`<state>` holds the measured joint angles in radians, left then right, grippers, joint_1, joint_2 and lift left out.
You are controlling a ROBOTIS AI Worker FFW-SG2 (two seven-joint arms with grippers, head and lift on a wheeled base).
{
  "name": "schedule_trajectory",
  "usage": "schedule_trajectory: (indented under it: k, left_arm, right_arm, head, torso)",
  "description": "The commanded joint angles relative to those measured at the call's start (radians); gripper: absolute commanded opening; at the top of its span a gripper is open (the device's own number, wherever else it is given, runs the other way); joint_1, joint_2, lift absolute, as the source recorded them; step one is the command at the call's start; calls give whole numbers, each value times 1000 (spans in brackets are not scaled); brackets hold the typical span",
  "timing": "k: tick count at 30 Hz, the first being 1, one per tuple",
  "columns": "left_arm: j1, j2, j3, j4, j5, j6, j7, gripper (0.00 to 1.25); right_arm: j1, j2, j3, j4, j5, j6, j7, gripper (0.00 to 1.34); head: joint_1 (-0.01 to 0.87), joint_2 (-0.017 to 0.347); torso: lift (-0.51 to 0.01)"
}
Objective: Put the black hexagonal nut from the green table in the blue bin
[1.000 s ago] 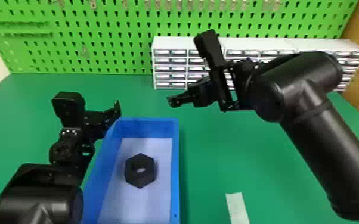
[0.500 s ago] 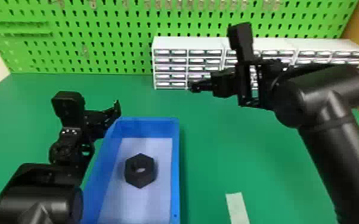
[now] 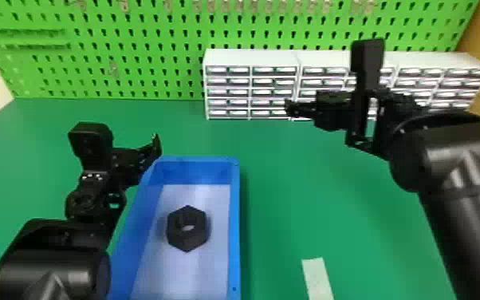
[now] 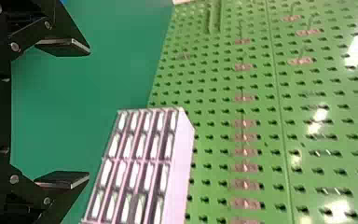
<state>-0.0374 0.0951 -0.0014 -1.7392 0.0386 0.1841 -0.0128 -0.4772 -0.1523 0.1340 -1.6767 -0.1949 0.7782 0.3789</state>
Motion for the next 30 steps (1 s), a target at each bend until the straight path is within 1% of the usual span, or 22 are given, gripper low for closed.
schedule_trajectory:
  k: [1,8,10,13,15,20,22,27,30]
  left_arm:
    - [1,0,1,0,0,0,1,1002]
    - [1,0,0,0,0,0,-1,1003]
    - [1,0,-2,0,0,0,1,1003]
    - [-1,0,0,0,0,0,1,1002]
    - [-1,0,0,0,0,0,1,1002]
    - [1,0,0,0,0,0,1,1002]
    - [2,0,1,0,0,0,1,1002]
    - [2,0,3,0,1,0,1,1002]
    - [2,0,3,0,1,0,1,1002]
  right_arm:
    - [40,5,-50,0,18,-77,-17,1000]
    - [94,5,-70,20,6,-232,-103,999]
    - [111,2,-67,29,-1,-289,-133,999]
    - [141,5,-63,37,-20,-359,-192,999]
    - [160,11,-68,45,-21,-402,-213,999]
    - [192,26,-77,57,-14,-453,-252,999]
    - [210,39,-82,63,-14,-482,-275,999]
    - [249,77,-109,83,14,-551,-285,999]
    - [270,88,-114,101,31,-605,-285,999]
  head:
    - [686,51]
    - [686,51]
    - [686,51]
    - [686,51]
    - [686,51]
    - [686,51]
    - [686,51]
    - [686,51]
    - [686,51]
  torso:
    - [-96]
    - [-96]
    - [-96]
    - [-96]
    - [-96]
    - [-96]
    - [-96]
    - [-96]
    - [-96]
